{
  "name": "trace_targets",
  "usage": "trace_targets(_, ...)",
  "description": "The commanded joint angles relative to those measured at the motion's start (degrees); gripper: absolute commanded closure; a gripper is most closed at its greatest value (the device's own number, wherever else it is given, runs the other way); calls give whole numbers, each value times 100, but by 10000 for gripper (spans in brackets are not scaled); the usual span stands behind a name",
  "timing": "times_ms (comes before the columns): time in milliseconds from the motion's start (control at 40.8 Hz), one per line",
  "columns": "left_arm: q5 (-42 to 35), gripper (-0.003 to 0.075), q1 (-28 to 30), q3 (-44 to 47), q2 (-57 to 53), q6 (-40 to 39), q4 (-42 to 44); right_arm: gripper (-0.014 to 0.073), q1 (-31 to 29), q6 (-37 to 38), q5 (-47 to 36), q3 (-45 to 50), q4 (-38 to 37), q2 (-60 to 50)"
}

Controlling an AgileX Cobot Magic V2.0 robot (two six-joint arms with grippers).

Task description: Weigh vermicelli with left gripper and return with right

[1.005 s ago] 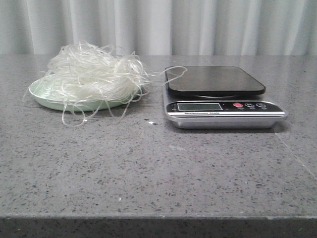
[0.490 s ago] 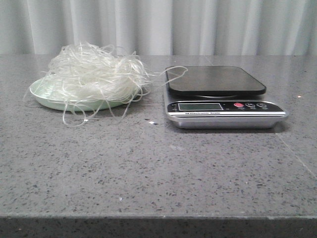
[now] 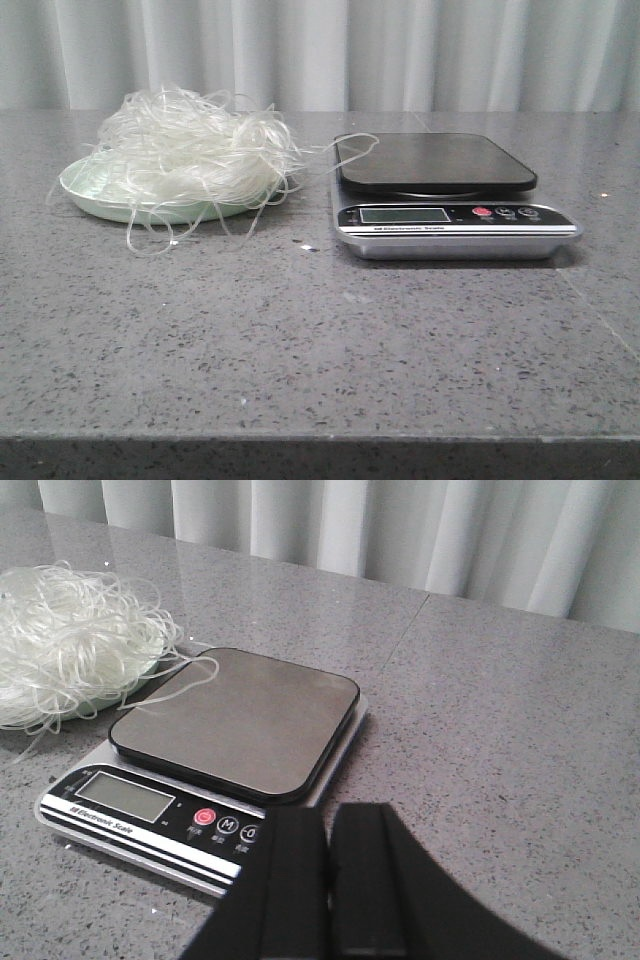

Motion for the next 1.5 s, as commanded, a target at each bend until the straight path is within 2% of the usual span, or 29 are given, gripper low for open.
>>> trace_targets(0,-417,583,-39,45,-129,-49,-39,443,-26,-5,-460,-149,21,31)
trace_targets(196,-417,583,-39,45,-129,-49,-39,443,-211,33,-420,-149,-159,31)
trace_targets(368,-417,583,-39,45,-129,-49,-39,443,-906,222,-428,14,-178,-134)
trace_targets(564,-417,583,-39,45,-129,-49,-39,443,-1548,587,-447,508,-381,-787)
trace_targets(760,-417,583,-39,45,-129,-49,-39,443,-1872,594,-661,1239,-381,-1612)
trace_targets(981,-448,583,-39,45,-129,-49,-39,443,-2062,599,-851,1951,-381,-2609)
trace_targets(1471,-448,583,-39,45,-118,-49,-39,443,-2087,599,-738,1947,-381,-2584)
